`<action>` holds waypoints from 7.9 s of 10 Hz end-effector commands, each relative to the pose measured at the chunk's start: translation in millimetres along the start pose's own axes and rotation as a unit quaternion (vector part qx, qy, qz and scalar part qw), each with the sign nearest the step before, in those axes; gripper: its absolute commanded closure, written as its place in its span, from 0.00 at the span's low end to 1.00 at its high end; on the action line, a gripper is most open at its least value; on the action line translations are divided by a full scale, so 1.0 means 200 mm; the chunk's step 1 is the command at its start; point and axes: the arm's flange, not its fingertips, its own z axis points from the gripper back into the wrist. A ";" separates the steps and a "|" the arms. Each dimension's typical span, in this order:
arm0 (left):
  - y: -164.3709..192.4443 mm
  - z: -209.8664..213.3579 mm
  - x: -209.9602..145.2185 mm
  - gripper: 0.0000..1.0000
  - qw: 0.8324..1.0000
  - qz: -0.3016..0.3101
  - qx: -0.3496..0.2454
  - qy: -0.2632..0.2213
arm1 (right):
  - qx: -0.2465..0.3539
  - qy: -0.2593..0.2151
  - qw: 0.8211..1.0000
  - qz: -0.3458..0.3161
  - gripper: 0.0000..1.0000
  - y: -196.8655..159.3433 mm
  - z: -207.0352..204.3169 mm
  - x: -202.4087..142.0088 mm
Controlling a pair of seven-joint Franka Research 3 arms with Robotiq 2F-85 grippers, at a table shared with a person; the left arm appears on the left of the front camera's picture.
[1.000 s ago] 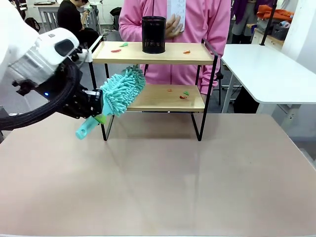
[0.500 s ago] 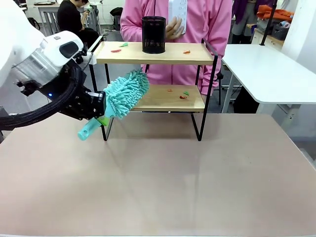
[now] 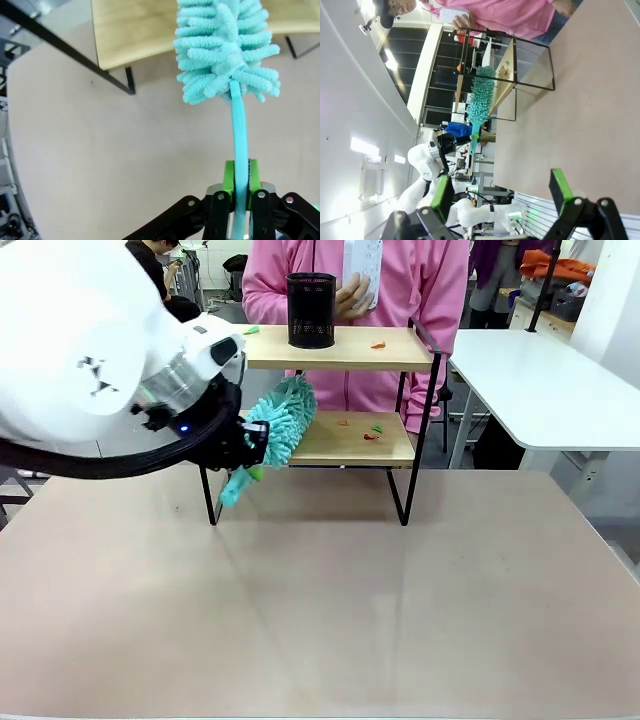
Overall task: Clean the shelf.
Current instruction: Clean the specific tier of the Shelf with the Duster once objects are removed, then clean the remaining tier of the Shelf with the Duster once objects are removed.
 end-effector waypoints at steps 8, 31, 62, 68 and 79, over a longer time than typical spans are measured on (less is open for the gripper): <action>-0.11 -0.16 0.10 0.88 0.999 0.018 0.039 0.017 | 0.010 -0.007 1.000 0.014 0.00 0.01 0.00 0.01; 0.13 0.06 0.10 0.88 0.967 -0.192 -0.116 0.121 | 0.010 -0.007 1.000 0.014 0.00 0.01 0.00 0.01; 1.83 1.06 -0.63 0.88 0.915 0.186 -0.343 -0.103 | 0.010 -0.007 1.000 0.014 0.00 0.01 0.00 0.01; 1.75 1.14 -0.57 0.88 0.909 0.218 -0.341 -0.104 | 0.010 -0.007 1.000 0.014 0.00 0.01 0.00 0.01; 0.87 1.47 -0.23 0.88 0.945 0.124 -0.292 -0.078 | 0.010 -0.007 1.000 0.014 0.00 0.01 0.00 0.01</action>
